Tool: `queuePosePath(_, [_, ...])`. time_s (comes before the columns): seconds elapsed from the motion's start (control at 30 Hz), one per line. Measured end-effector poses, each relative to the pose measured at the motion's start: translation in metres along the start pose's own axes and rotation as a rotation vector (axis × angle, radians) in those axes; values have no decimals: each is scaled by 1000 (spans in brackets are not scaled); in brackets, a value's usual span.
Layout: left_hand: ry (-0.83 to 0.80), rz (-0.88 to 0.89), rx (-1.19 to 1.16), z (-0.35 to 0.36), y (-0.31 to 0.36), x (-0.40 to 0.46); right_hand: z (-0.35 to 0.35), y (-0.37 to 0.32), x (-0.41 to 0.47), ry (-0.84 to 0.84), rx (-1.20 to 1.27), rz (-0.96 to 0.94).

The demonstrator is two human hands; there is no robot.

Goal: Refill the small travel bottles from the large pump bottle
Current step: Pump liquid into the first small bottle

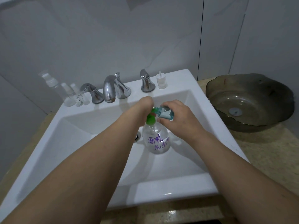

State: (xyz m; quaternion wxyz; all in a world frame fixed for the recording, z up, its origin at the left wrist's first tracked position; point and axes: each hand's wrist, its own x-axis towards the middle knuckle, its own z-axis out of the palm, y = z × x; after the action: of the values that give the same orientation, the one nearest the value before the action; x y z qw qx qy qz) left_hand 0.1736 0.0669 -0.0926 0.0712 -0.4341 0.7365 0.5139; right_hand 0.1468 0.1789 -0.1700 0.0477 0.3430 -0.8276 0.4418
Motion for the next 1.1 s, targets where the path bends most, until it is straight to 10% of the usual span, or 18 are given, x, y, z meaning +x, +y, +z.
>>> queuePosePath(1.1, [36,29,-37,-8,5,-3,-3,-4,0,-12,43,3])
